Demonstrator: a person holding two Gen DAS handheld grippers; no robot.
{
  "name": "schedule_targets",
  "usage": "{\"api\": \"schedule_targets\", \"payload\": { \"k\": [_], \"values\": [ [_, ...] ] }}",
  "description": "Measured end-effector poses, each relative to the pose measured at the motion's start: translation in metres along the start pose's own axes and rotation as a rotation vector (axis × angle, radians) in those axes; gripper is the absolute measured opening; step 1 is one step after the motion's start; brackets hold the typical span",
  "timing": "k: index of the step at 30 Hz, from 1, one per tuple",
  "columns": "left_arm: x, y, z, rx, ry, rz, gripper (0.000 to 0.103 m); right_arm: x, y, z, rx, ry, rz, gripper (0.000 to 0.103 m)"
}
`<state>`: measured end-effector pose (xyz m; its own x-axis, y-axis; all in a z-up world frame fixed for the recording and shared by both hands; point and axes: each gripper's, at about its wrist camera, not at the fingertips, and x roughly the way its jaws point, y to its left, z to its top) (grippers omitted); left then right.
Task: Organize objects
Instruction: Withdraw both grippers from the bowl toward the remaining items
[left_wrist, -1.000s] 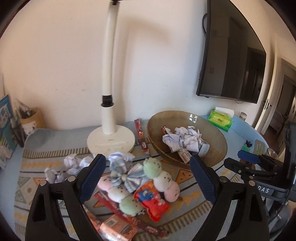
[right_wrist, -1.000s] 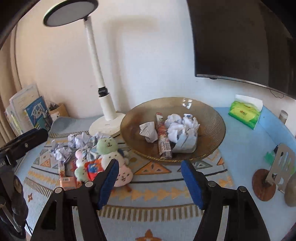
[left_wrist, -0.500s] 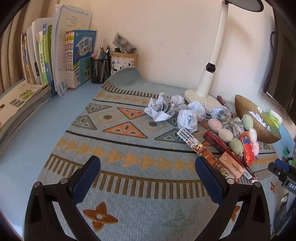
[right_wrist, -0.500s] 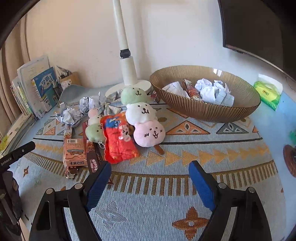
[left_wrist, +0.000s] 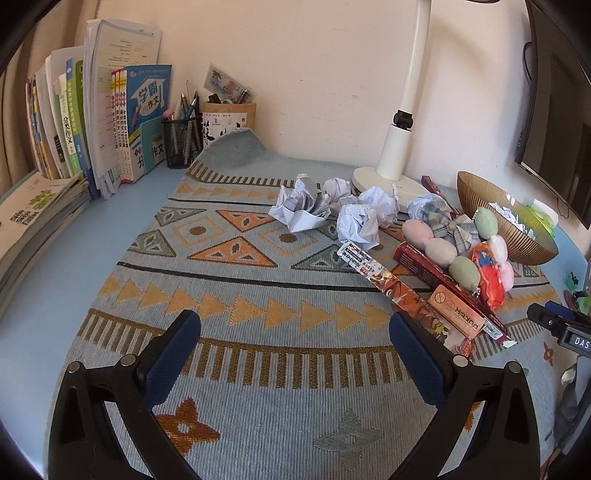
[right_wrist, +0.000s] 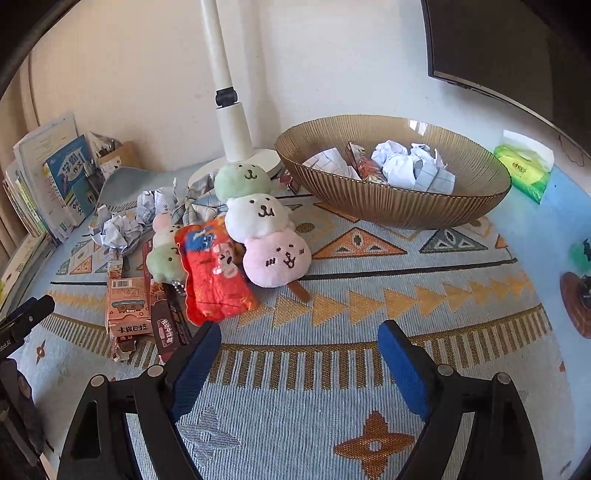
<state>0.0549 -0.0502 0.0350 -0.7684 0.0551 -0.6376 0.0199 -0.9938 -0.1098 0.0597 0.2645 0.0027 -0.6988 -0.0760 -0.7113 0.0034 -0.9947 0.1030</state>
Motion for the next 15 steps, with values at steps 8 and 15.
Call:
{"api": "schedule_targets", "payload": {
  "k": [8, 15],
  "values": [
    [0.001, 0.002, 0.001, -0.011, 0.004, -0.007, 0.102, 0.001, 0.0, 0.001, -0.014, 0.01, 0.072, 0.086],
    [0.001, 0.002, 0.0, -0.01, 0.003, -0.014, 0.102, 0.008, -0.005, 0.017, 0.042, 0.031, 0.114, 0.086]
  ]
}}
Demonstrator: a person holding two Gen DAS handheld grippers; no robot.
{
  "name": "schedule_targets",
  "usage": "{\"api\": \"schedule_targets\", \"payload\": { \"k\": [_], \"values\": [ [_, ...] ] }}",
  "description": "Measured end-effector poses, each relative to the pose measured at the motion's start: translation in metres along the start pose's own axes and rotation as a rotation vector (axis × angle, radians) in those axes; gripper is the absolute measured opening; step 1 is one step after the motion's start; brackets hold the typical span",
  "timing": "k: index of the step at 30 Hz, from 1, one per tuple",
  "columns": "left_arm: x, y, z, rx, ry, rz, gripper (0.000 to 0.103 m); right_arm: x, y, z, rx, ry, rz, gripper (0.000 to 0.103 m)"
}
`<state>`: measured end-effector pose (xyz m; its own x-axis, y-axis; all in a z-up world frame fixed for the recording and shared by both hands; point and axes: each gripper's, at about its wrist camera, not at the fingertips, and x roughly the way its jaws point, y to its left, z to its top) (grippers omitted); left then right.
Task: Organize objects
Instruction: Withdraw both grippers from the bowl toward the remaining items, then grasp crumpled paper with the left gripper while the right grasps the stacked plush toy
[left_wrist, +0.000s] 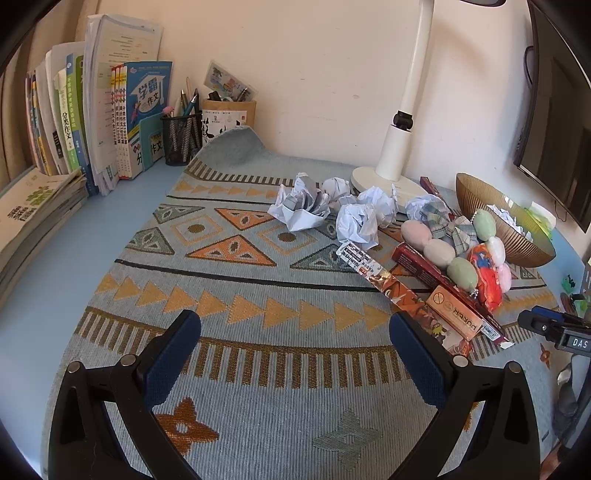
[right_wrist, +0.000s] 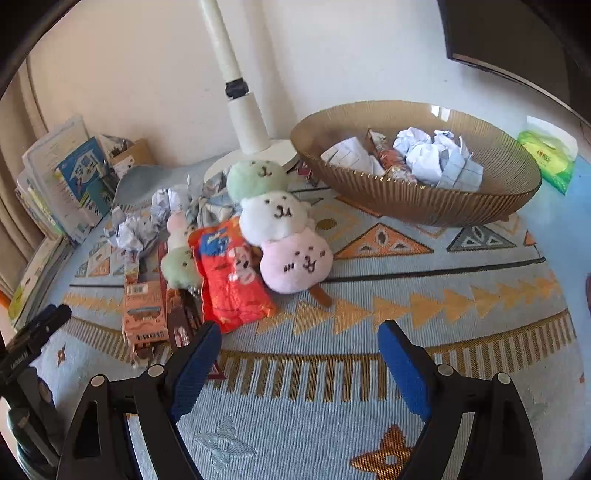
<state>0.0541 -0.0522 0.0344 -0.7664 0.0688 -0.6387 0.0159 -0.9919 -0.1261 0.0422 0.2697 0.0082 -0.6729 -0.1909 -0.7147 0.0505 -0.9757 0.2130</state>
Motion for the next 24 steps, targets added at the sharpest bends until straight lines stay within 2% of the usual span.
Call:
{"api": "schedule_targets", "payload": {
  "k": [2, 5, 7, 8, 9, 11, 14, 18, 20, 22, 23, 24],
  "values": [
    [-0.001, 0.0, 0.0, -0.001, -0.003, 0.0, 0.102, 0.001, 0.0, 0.015, 0.015, -0.013, 0.004, 0.086],
    [0.001, 0.002, 0.003, -0.01, 0.017, -0.02, 0.102, 0.021, 0.006, 0.033, -0.04, 0.012, -0.034, 0.084],
    [0.009, 0.009, 0.012, -0.026, 0.075, -0.088, 0.102, 0.036, 0.005, 0.038, -0.055, 0.035, -0.052, 0.074],
    [0.012, 0.014, 0.019, -0.04, 0.086, -0.102, 0.102, 0.044, 0.003, 0.04, -0.048, 0.054, -0.039, 0.066],
    [0.015, 0.02, 0.029, -0.062, 0.077, -0.101, 0.102, 0.051, 0.001, 0.042, -0.034, 0.068, -0.023, 0.064],
    [0.022, 0.036, 0.051, -0.126, 0.065, -0.116, 0.102, 0.059, -0.005, 0.045, 0.005, 0.072, -0.015, 0.064],
    [0.053, 0.049, 0.081, -0.163, 0.102, -0.174, 0.102, 0.068, -0.011, 0.051, 0.048, 0.092, 0.019, 0.064],
    [0.098, 0.045, 0.095, -0.193, 0.171, -0.27, 0.102, 0.07, -0.008, 0.053, 0.033, 0.085, 0.013, 0.065],
    [0.115, 0.038, 0.097, -0.191, 0.196, -0.276, 0.102, 0.07, -0.005, 0.052, 0.024, 0.081, 0.007, 0.064],
    [0.129, 0.03, 0.096, -0.175, 0.208, -0.263, 0.101, 0.069, -0.007, 0.051, 0.037, 0.077, 0.021, 0.056],
    [0.135, 0.027, 0.095, -0.166, 0.212, -0.25, 0.1, 0.068, -0.009, 0.05, 0.046, 0.073, 0.027, 0.04],
    [0.137, 0.024, 0.095, -0.162, 0.213, -0.248, 0.09, 0.067, -0.01, 0.05, 0.052, 0.074, 0.042, 0.038]
  ]
}}
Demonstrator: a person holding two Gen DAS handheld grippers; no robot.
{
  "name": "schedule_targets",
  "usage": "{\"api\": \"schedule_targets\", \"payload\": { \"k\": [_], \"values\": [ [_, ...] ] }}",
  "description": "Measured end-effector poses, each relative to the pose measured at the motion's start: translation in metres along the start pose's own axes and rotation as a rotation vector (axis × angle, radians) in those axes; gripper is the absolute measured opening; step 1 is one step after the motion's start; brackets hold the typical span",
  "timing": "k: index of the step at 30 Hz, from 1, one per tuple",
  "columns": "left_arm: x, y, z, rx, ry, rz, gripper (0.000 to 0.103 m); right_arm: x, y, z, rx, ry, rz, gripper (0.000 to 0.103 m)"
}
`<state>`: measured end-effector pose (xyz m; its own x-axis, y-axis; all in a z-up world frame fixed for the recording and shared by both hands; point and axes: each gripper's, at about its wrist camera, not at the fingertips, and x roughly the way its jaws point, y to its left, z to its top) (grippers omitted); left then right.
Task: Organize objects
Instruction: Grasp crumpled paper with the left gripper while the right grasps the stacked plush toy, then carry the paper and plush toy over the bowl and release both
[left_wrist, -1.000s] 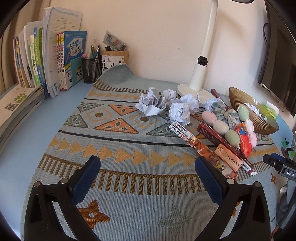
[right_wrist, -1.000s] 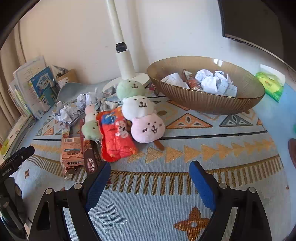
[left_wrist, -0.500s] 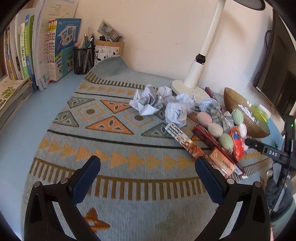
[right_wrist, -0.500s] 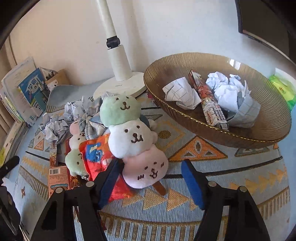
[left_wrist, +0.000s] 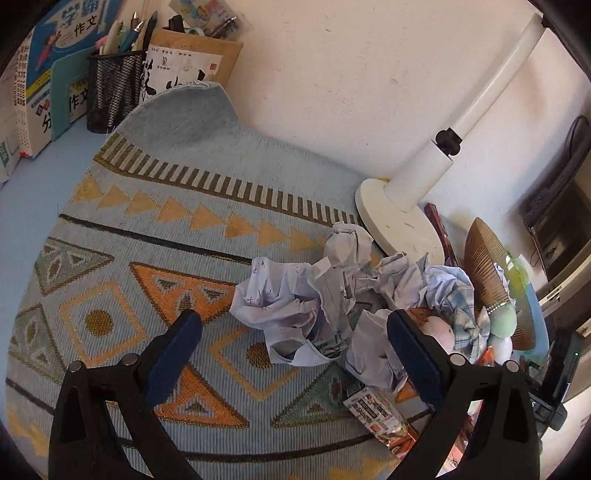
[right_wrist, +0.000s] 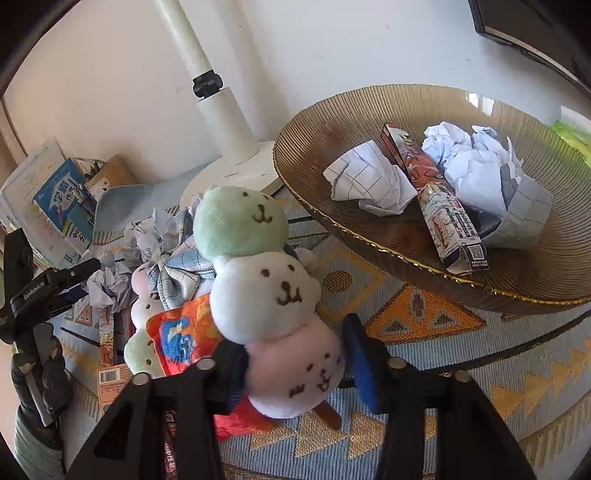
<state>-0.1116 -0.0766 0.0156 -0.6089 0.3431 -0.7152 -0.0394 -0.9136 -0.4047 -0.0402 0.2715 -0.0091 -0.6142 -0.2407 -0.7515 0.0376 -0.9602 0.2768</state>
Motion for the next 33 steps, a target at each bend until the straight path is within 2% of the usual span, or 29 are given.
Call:
{"api": "schedule_targets", "payload": {
  "k": [1, 2, 4, 7, 10, 13, 17, 19, 22, 24, 27, 28, 29, 33],
  "values": [
    [-0.001, -0.003, -0.001, 0.011, -0.008, -0.014, 0.07, -0.001, -0.001, -0.001, 0.004, -0.004, 0.004, 0.037],
    [-0.003, -0.006, -0.001, 0.028, -0.014, -0.015, 0.059, -0.003, -0.001, -0.001, 0.004, -0.011, 0.001, 0.037],
    [-0.007, -0.008, -0.003, 0.042, -0.031, 0.006, 0.055, -0.008, 0.002, -0.003, -0.011, -0.032, -0.01, 0.036],
    [-0.024, -0.007, -0.012, 0.038, -0.066, 0.034, 0.053, -0.023, 0.014, -0.011, -0.074, -0.087, -0.055, 0.036],
    [-0.057, -0.007, -0.028, 0.011, -0.116, 0.014, 0.053, -0.051, 0.02, -0.031, -0.095, -0.119, -0.083, 0.036],
    [-0.094, -0.011, -0.052, -0.001, -0.159, -0.006, 0.053, -0.081, 0.031, -0.054, -0.122, -0.129, -0.168, 0.036],
    [-0.12, -0.014, -0.081, -0.024, -0.166, -0.029, 0.053, -0.108, 0.035, -0.085, -0.151, -0.077, -0.312, 0.036],
    [-0.12, -0.02, -0.095, -0.008, -0.167, -0.005, 0.053, -0.11, 0.031, -0.098, -0.15, -0.032, -0.334, 0.036],
    [-0.111, -0.022, -0.113, -0.005, -0.147, -0.01, 0.053, -0.106, 0.023, -0.111, -0.11, 0.048, -0.255, 0.036],
    [-0.106, -0.024, -0.121, 0.012, -0.138, 0.028, 0.053, -0.107, 0.017, -0.116, -0.08, 0.068, -0.175, 0.04],
    [-0.111, -0.029, -0.123, 0.06, -0.178, 0.024, 0.054, -0.114, 0.018, -0.125, -0.067, 0.057, -0.076, 0.055],
    [-0.11, -0.03, -0.125, 0.063, -0.164, 0.027, 0.054, -0.118, 0.02, -0.129, -0.066, 0.041, -0.066, 0.069],
    [-0.108, -0.03, -0.125, 0.064, -0.153, 0.023, 0.054, -0.122, 0.02, -0.132, -0.07, 0.024, -0.063, 0.074],
    [-0.109, -0.027, -0.125, 0.057, -0.154, 0.0, 0.054, -0.123, 0.026, -0.138, -0.099, 0.019, -0.069, 0.074]
  ]
}}
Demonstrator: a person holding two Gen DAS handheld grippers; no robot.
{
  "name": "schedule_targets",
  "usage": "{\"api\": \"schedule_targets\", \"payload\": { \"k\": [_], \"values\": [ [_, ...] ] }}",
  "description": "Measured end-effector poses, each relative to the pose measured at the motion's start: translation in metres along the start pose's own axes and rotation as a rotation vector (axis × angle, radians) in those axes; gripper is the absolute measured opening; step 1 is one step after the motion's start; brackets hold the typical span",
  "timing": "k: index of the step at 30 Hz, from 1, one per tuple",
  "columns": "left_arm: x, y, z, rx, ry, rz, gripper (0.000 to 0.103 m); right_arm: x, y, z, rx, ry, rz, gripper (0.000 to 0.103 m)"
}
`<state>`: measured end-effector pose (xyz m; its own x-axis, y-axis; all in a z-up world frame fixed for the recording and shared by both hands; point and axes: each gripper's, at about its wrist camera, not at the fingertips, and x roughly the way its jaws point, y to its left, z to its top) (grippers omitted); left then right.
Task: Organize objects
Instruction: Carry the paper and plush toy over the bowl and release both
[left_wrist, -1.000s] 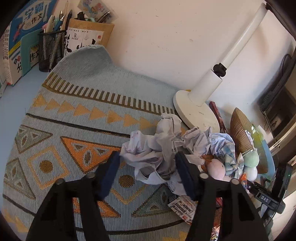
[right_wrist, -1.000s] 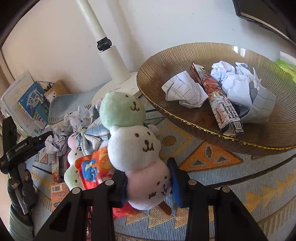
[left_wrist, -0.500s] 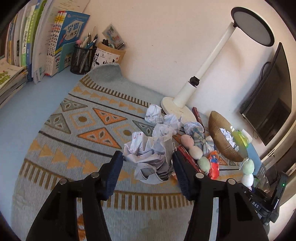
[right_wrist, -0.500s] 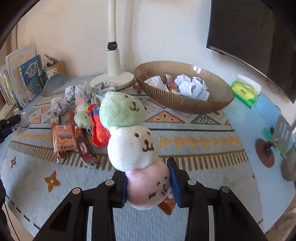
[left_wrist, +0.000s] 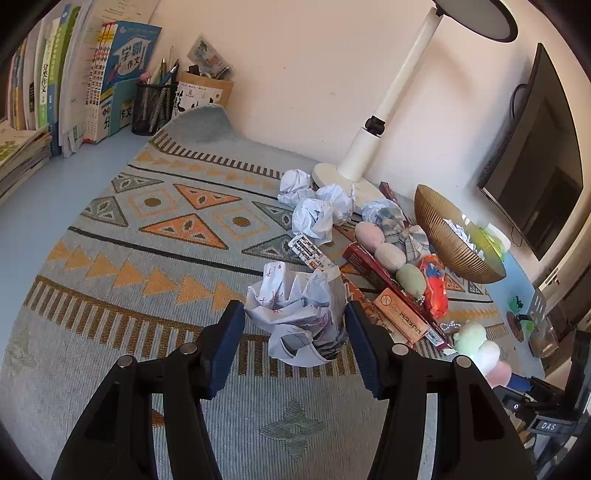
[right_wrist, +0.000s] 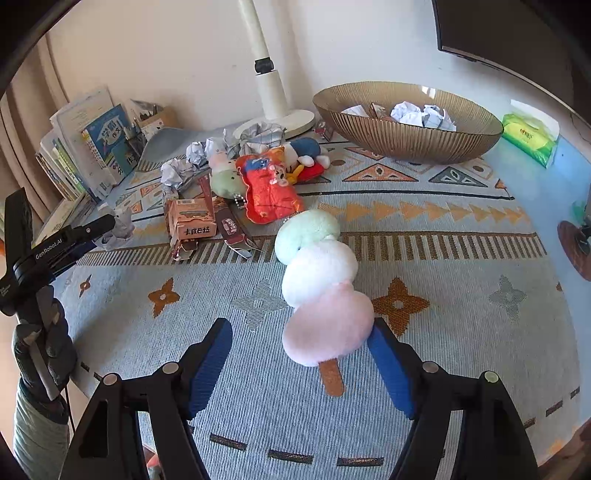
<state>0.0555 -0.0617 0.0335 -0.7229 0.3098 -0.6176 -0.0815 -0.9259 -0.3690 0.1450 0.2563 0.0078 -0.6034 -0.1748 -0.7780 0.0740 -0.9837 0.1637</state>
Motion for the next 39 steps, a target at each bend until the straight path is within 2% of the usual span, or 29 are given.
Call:
{"api": "schedule_targets", "payload": {
  "k": [5, 10, 12, 13, 15, 17, 21, 23, 26, 30, 34, 37, 39],
  "values": [
    [-0.002, 0.003, 0.0, -0.02, -0.012, -0.013, 0.054, 0.005, -0.015, 0.006, 0.035, -0.009, -0.056, 0.074],
    [-0.002, 0.002, 0.0, -0.019, -0.012, -0.017, 0.054, 0.014, -0.015, 0.012, -0.005, -0.007, -0.084, 0.074],
    [-0.001, 0.0, 0.0, -0.012, -0.008, -0.019, 0.054, 0.019, -0.01, 0.011, -0.022, -0.015, -0.103, 0.064],
    [-0.001, 0.0, 0.0, -0.008, -0.008, -0.019, 0.054, 0.021, -0.008, 0.01, -0.024, -0.015, -0.123, 0.053],
    [-0.002, 0.0, -0.001, -0.003, -0.011, -0.017, 0.054, 0.023, -0.003, 0.008, -0.048, -0.029, -0.154, 0.05],
    [-0.001, -0.001, 0.0, -0.003, -0.007, -0.014, 0.054, 0.018, -0.002, 0.007, -0.058, -0.044, -0.131, 0.048],
    [0.004, -0.007, 0.007, -0.018, 0.018, 0.028, 0.054, -0.007, -0.01, 0.019, 0.01, -0.105, -0.015, 0.047],
    [-0.001, -0.024, 0.018, -0.004, -0.007, -0.007, 0.054, -0.024, -0.017, 0.031, 0.035, -0.154, 0.002, 0.047],
    [-0.01, -0.071, 0.043, 0.079, -0.045, -0.071, 0.054, -0.052, -0.035, 0.056, 0.076, -0.245, -0.004, 0.048],
    [0.006, -0.143, 0.081, 0.177, -0.028, -0.182, 0.054, -0.071, -0.076, 0.108, 0.183, -0.342, -0.052, 0.048],
    [0.046, -0.207, 0.108, 0.232, 0.0, -0.255, 0.054, -0.057, -0.11, 0.16, 0.274, -0.338, -0.061, 0.048],
    [0.082, -0.238, 0.119, 0.236, 0.027, -0.288, 0.054, -0.036, -0.122, 0.192, 0.284, -0.322, -0.067, 0.051],
    [0.105, -0.25, 0.124, 0.226, 0.023, -0.284, 0.054, -0.016, -0.132, 0.21, 0.263, -0.284, -0.062, 0.068]
  ]
}}
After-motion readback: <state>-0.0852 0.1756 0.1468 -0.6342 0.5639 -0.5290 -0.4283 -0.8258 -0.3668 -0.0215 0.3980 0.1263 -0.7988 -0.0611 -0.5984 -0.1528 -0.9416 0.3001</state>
